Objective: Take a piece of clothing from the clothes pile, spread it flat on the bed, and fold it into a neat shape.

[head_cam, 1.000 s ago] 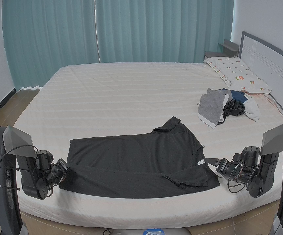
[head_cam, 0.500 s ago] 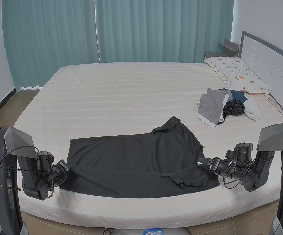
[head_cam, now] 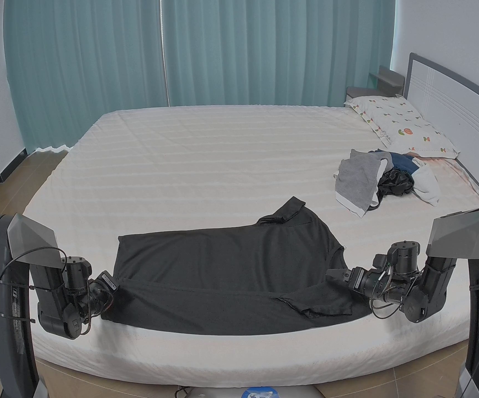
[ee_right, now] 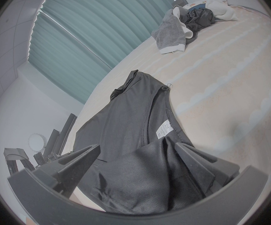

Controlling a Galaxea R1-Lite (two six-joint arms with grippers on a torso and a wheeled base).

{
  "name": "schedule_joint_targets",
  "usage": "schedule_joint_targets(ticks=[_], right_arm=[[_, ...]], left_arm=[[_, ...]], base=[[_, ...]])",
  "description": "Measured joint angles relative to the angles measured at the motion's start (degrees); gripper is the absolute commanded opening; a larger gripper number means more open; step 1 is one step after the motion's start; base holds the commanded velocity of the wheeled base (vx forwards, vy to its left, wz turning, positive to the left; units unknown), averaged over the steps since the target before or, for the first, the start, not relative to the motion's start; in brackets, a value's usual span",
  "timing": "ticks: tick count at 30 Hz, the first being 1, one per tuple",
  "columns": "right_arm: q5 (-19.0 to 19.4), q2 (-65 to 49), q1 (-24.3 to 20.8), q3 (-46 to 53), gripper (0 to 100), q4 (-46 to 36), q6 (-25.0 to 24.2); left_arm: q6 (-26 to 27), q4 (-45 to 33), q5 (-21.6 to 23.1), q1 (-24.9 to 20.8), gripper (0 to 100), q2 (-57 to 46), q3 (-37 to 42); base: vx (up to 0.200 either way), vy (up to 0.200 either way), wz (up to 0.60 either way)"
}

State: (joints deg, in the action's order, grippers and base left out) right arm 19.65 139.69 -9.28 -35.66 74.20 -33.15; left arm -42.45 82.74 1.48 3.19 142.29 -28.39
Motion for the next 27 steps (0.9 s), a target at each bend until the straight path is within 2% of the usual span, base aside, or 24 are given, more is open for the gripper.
schedule_joint_targets(ticks=[6,7,27], right_arm=[[0.00,1.01,-0.11,-0.33,100,-0.02,1.18],[0.00,1.13,-0.12,-0.37,0,-0.02,1.23],[-0.59,1.44,0.77,-0.61,0,2.46,0.00]], left_arm=[[0.02,-0.02,0.02,-0.06,0,0.00,0.00],[0.02,-0.05,0.02,-0.06,0,0.00,0.01],[0.20,0.02,-0.04,-0.06,0,0.44,-0.18]], base=[[0.000,0.000,0.00],[0.000,0.000,0.00],[0.000,0.000,0.00]])
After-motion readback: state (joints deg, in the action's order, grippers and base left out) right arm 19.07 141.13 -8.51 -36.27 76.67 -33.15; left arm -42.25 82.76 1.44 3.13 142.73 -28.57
